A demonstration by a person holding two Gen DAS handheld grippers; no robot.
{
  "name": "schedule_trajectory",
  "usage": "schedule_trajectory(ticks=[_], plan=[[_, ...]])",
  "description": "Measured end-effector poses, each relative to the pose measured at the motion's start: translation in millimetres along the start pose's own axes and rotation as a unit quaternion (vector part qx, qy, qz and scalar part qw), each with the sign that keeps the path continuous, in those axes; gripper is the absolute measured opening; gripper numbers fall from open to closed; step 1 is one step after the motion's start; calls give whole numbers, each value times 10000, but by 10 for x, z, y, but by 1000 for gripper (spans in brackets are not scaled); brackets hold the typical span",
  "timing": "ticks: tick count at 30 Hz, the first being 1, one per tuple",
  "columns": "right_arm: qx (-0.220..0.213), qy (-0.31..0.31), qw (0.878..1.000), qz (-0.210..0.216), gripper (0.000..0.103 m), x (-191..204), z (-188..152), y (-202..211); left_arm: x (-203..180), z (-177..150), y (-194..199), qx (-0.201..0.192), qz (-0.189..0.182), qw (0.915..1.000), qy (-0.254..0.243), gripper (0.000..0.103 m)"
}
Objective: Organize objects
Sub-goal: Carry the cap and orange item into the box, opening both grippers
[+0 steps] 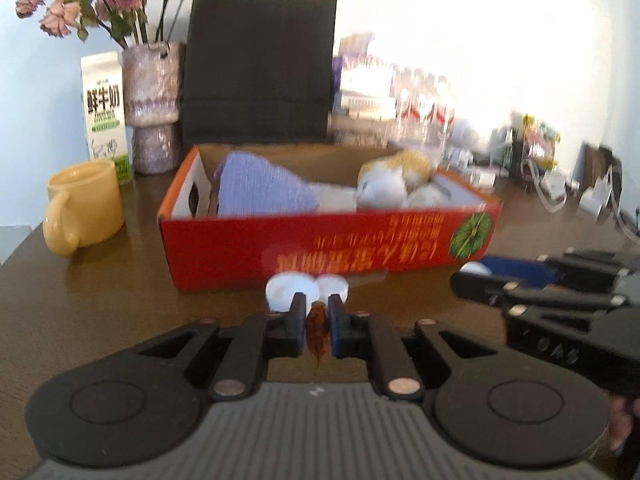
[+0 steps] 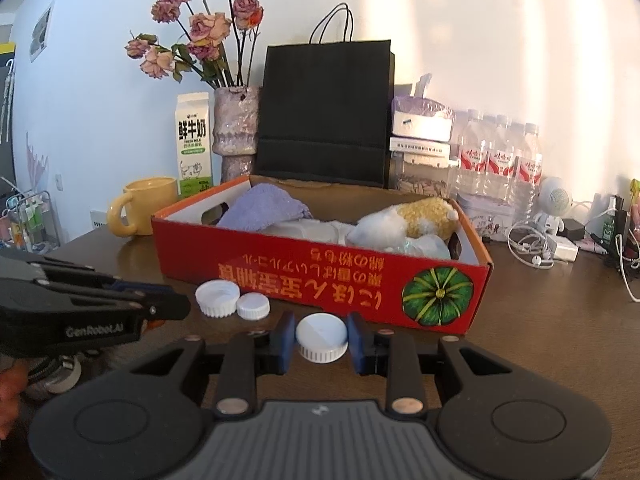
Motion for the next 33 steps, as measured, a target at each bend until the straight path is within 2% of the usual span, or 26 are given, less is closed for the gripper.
schedule_trajectory(ticks=[10,18,23,33], plan=[[-395,-22,9992,-6,27,-13,429,-17,-22,540,124,-665,-33,9975,237,12],[-665,-78,9977,-79,27,-33,802,-219,16,853,26,-1019,0,9939,430,12],[-680,-132,9975,-106,27,-28,916,-468,83,956,-167,-1012,-17,9934,534,12],[-528,-316,9980,-134,27,-143,935,-1011,353,1067,-681,-772,154,9949,638,12]])
Point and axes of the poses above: each gripper's, at about its wrist camera, not at the fingertips, and y roughly against the way its jaws point, x to its left, z to its top, the point moved 1 cm from there along -y, roughly the way its jaws point, and after that the axes turned 5 degrees about -z, right-handed, at the moved point
